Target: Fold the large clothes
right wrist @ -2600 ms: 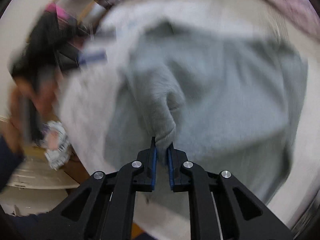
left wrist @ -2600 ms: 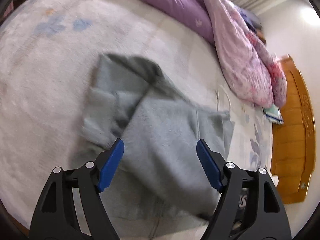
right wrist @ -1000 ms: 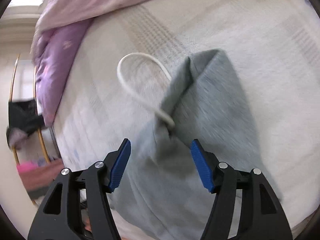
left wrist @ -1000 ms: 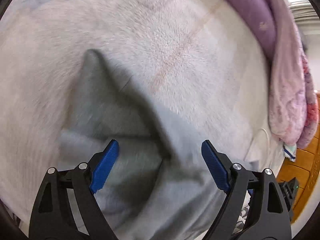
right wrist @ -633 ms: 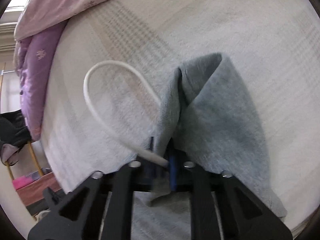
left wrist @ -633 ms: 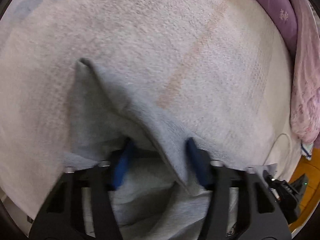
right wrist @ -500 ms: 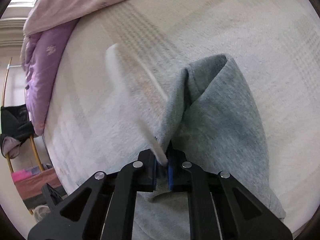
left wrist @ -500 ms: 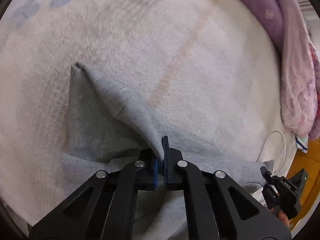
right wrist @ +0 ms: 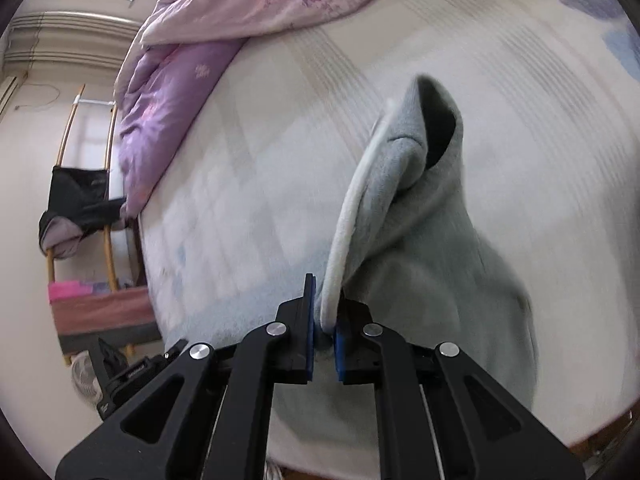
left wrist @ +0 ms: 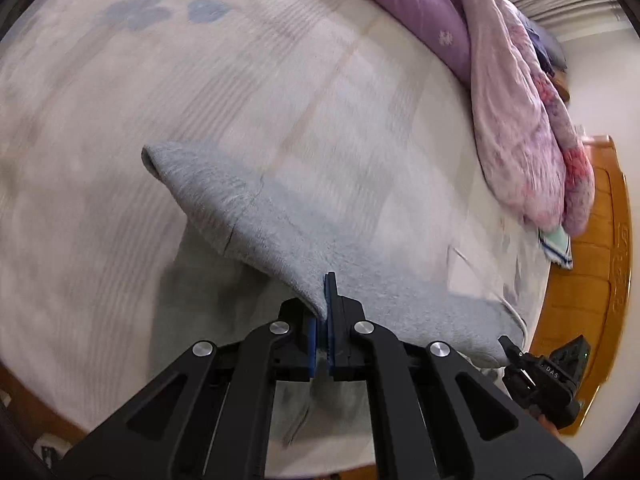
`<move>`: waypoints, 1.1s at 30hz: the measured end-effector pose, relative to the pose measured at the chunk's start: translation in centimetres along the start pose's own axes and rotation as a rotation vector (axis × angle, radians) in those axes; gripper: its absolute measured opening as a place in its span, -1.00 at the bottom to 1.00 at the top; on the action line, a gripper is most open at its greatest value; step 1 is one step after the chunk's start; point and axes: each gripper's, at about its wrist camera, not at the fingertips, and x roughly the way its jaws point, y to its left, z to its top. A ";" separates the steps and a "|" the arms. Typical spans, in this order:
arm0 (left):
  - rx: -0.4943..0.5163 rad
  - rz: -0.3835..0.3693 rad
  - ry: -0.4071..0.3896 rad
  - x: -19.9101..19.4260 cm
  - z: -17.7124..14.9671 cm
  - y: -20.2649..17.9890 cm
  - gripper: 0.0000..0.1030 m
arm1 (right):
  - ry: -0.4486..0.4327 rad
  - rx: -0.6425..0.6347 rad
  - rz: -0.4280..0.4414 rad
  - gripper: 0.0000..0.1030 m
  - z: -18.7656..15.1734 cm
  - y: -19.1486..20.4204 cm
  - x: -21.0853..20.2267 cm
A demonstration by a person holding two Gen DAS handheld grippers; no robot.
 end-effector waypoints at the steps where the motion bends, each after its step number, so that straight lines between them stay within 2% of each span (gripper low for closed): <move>1: -0.005 0.005 0.010 -0.4 -2.0 0.7 -0.95 | 0.021 0.006 -0.008 -0.87 -2.0 -0.6 -0.7; 5: -0.033 0.032 0.079 -1.6 -8.5 3.4 -0.95 | 0.059 0.055 -0.041 -0.87 -6.9 -2.7 -2.0; 7: -0.043 0.076 0.127 -0.3 -11.4 5.1 -0.95 | 0.091 0.081 -0.063 -0.87 -8.9 -4.2 -1.7; 11: -0.095 0.129 0.215 3.4 -15.7 8.8 -0.95 | 0.160 0.130 -0.164 -0.87 -12.7 -8.5 1.3; 13: -0.106 0.143 0.237 5.3 -17.1 10.0 -0.95 | 0.179 0.154 -0.208 -0.87 -13.7 -10.7 3.1; 15: -0.075 0.176 0.236 7.1 -17.9 10.7 -0.94 | 0.179 0.203 -0.207 -0.86 -14.5 -13.4 5.6; 16: -0.074 0.177 0.221 8.0 -18.1 11.1 -0.90 | 0.178 0.210 -0.204 -0.85 -14.6 -14.0 6.3; 17: -0.081 0.199 0.217 8.8 -18.2 11.6 -0.76 | 0.164 0.208 -0.204 -0.83 -14.6 -14.4 6.9; 19: -0.135 0.180 0.233 9.9 -18.1 12.4 -0.68 | 0.155 0.199 -0.229 -0.67 -14.4 -14.6 7.6; 20: -0.148 0.169 0.238 9.9 -18.0 12.5 -0.66 | 0.152 0.209 -0.239 -0.51 -14.2 -14.6 7.6; 22: -0.140 0.149 0.239 9.4 -17.9 12.4 -0.48 | 0.156 0.197 -0.243 -0.44 -13.8 -14.3 6.9; 24: -0.126 0.144 0.237 8.3 -18.0 12.5 0.30 | 0.177 0.166 -0.280 -0.32 -13.7 -13.9 5.5; 25: -0.123 0.139 0.224 7.4 -18.2 12.7 0.38 | 0.200 0.133 -0.308 -0.28 -13.6 -13.2 4.7; 29: -0.159 0.110 0.175 4.5 -18.4 14.1 0.42 | 0.252 -0.072 -0.400 -0.27 -13.4 -8.6 2.7; 31: -0.194 0.094 0.136 3.4 -18.4 15.4 0.47 | 0.233 -0.226 -0.378 -0.32 -13.3 -4.4 2.3; 33: -0.209 0.083 0.113 3.0 -18.5 16.2 0.54 | 0.207 -0.346 -0.329 -0.67 -13.0 -0.5 3.2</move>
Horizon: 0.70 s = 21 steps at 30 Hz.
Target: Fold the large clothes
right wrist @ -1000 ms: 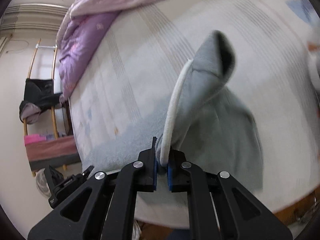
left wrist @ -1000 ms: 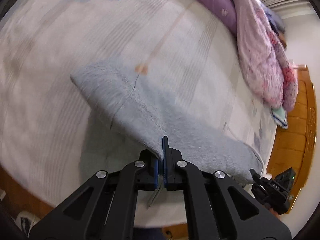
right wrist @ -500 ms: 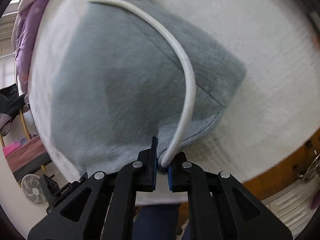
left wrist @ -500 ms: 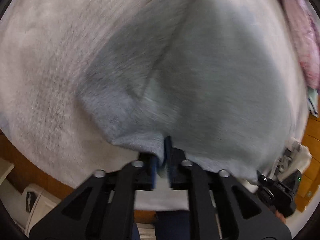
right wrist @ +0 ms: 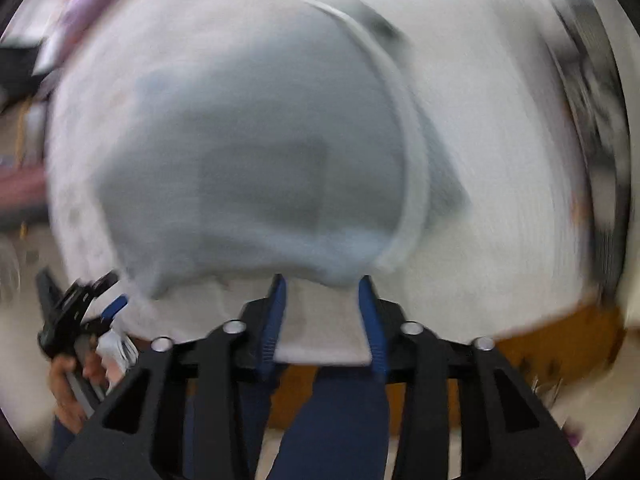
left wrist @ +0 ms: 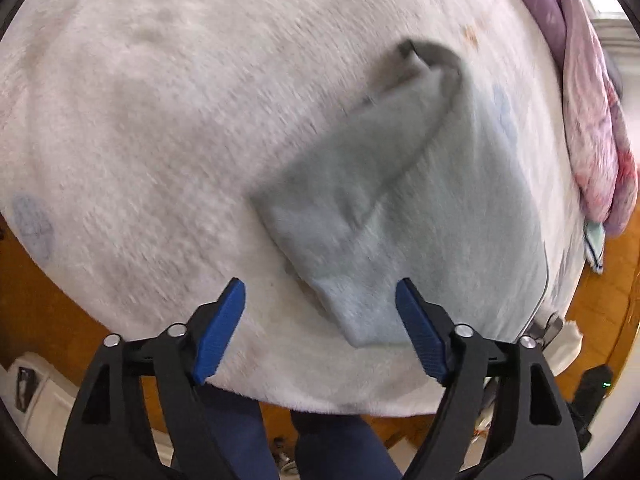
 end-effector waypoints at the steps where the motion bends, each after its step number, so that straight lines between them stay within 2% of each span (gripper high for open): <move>1: -0.007 -0.010 0.000 0.2 0.3 0.4 0.53 | -0.031 -0.067 0.019 -0.74 1.3 2.2 0.1; 3: -0.018 -0.029 -0.006 0.6 0.8 1.0 0.54 | -0.079 -0.181 0.021 -0.90 2.8 5.3 0.7; 5: -0.018 -0.037 0.009 1.1 1.3 1.4 0.54 | -0.101 -0.289 -0.036 -0.93 4.9 8.8 2.6; 8: -0.007 -0.037 0.031 2.5 1.5 1.4 0.54 | -0.096 -0.365 -0.140 -0.96 7.4 11.1 6.6; 13: 0.044 -0.060 0.044 4.4 0.4 0.5 0.54 | -0.002 -0.306 -0.186 -1.00 9.5 8.7 13.4; 17: 0.083 -0.101 0.020 5.5 -0.2 -1.8 0.54 | 0.025 -0.189 -0.128 -1.00 10.5 7.0 13.8; 19: 0.114 -0.100 -0.022 5.5 -0.9 -2.8 0.42 | 0.023 -0.176 -0.116 -1.00 10.3 6.7 13.3; 20: 0.138 -0.099 -0.038 5.6 -1.2 -3.4 0.25 | 0.022 -0.169 -0.112 -1.00 9.7 6.8 12.2; 21: 0.176 -0.088 -0.044 5.9 -0.9 -4.2 0.18 | 0.025 -0.166 -0.100 -1.00 9.1 6.7 11.5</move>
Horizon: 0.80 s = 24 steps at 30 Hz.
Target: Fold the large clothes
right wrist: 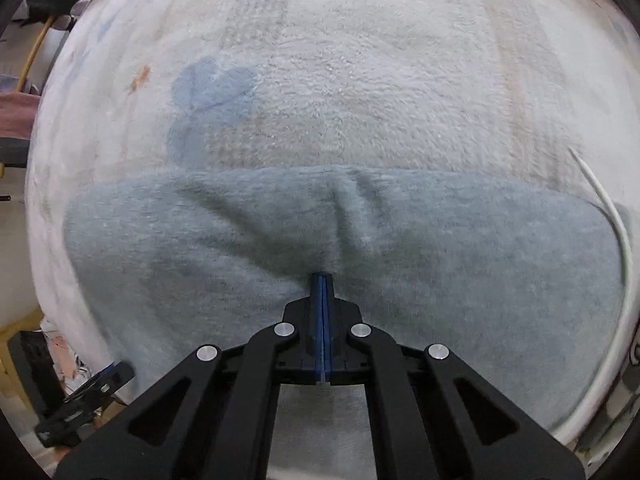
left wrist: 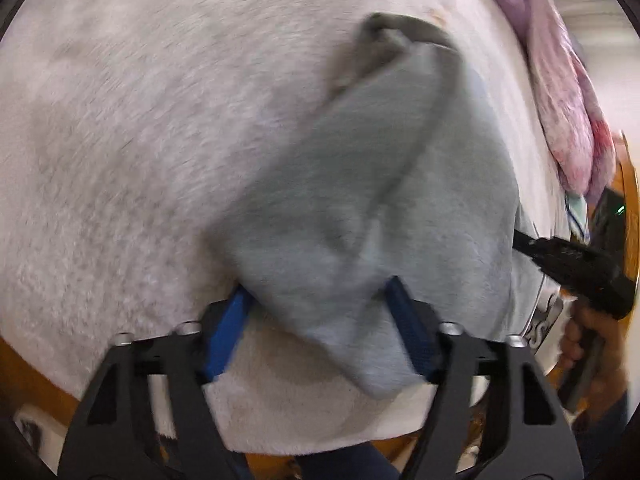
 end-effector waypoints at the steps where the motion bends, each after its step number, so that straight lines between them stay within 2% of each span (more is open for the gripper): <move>1: 0.017 0.012 -0.001 0.5 0.2 -0.4 0.18 | 0.009 0.004 0.028 -0.98 -0.8 0.1 -0.7; 3: 0.009 0.002 0.007 1.1 0.7 -0.6 0.18 | 0.049 0.001 0.055 -0.95 -3.3 0.6 -1.3; 6: -0.045 -0.044 0.019 1.3 0.7 0.2 0.18 | 0.081 -0.013 0.019 -0.97 -6.2 0.6 0.3; 10: -0.020 -0.069 0.047 0.9 2.2 2.3 0.18 | 0.075 0.059 0.026 -1.00 -6.1 -0.6 2.7; 13: -0.004 -0.071 0.064 0.8 2.6 3.8 0.03 | 0.073 0.037 0.014 -1.00 -6.0 -0.7 3.0; 15: -0.001 -0.056 0.071 0.4 2.5 5.1 -0.30 | 0.071 0.031 0.005 -1.00 -5.8 -1.2 2.7; 17: 0.063 -0.004 0.086 0.1 2.4 4.5 -0.56 | 0.071 0.036 -0.003 -1.00 -5.7 -1.4 2.8; 18: 0.084 0.002 0.088 -0.1 2.2 4.3 -0.71 | 0.071 0.042 -0.008 -1.00 -5.8 -0.1 3.4; 21: 0.138 0.029 0.095 -0.5 2.2 2.9 -0.75 | 0.059 0.043 -0.016 -1.00 -5.7 0.7 3.8; 24: 0.092 0.010 0.085 -1.3 2.3 2.9 -0.76 | 0.042 0.054 0.006 -1.00 -6.1 0.5 3.6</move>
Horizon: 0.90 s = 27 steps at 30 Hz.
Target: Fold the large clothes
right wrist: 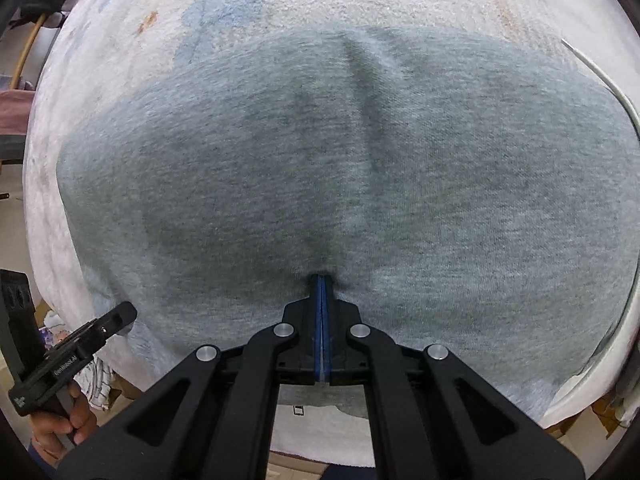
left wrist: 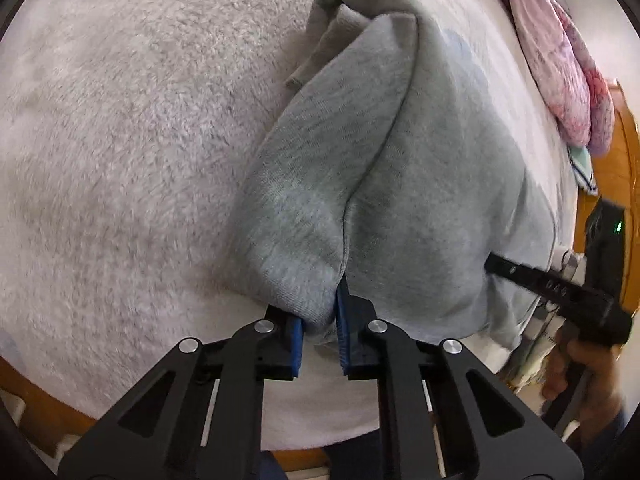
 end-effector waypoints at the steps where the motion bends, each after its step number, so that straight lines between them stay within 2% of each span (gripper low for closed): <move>1: -0.004 0.002 -0.009 -0.6 0.0 0.0 -0.77 | -0.013 0.003 0.019 -1.00 -0.3 -0.2 -0.2; 4: 0.004 -0.022 -0.043 -3.3 -0.3 -1.5 -0.77 | -0.066 -0.040 0.056 -0.93 -1.7 -0.1 -1.7; 5: 0.006 -0.039 -0.051 -4.3 -0.2 -2.3 -0.77 | -0.090 -0.070 0.045 -0.87 -2.3 0.2 -2.4; 7: 0.012 -0.061 -0.069 -5.9 0.2 -3.9 -0.77 | -0.143 -0.125 0.046 -0.45 -3.8 1.1 -3.8; 8: 0.013 -0.068 -0.073 -6.5 0.4 -4.4 -0.77 | -0.200 -0.168 0.087 -0.11 -5.0 1.7 -5.3; 9: 0.004 -0.076 -0.075 -6.9 0.6 -4.9 -0.77 | -0.244 -0.202 0.107 0.10 -6.0 2.5 -6.2; 10: -0.013 -0.093 -0.075 -7.2 0.9 -5.3 -0.77 | -0.292 -0.258 0.128 0.15 -7.2 3.5 -7.3; 14: -0.110 -0.159 -0.039 -7.5 1.6 -4.6 -0.78 | -0.366 -0.417 0.233 0.27 -10.6 6.5 -7.9; 19: -0.143 -0.186 -0.003 -7.5 2.7 -4.8 -0.78 | -0.414 -0.518 0.235 0.33 -10.8 9.6 -6.4; 22: -0.150 -0.209 0.015 -6.7 3.1 -5.8 -0.78 | -0.457 -0.553 0.171 0.33 -9.5 12.0 -5.2; 24: -0.146 -0.211 0.022 -6.6 3.4 -5.8 -0.78 | -0.514 -0.595 0.046 0.33 -10.0 14.0 -4.3; 27: -0.147 -0.236 0.038 -6.4 3.7 -5.7 -0.78 | -0.568 -0.677 -0.088 0.33 -10.4 16.1 -2.4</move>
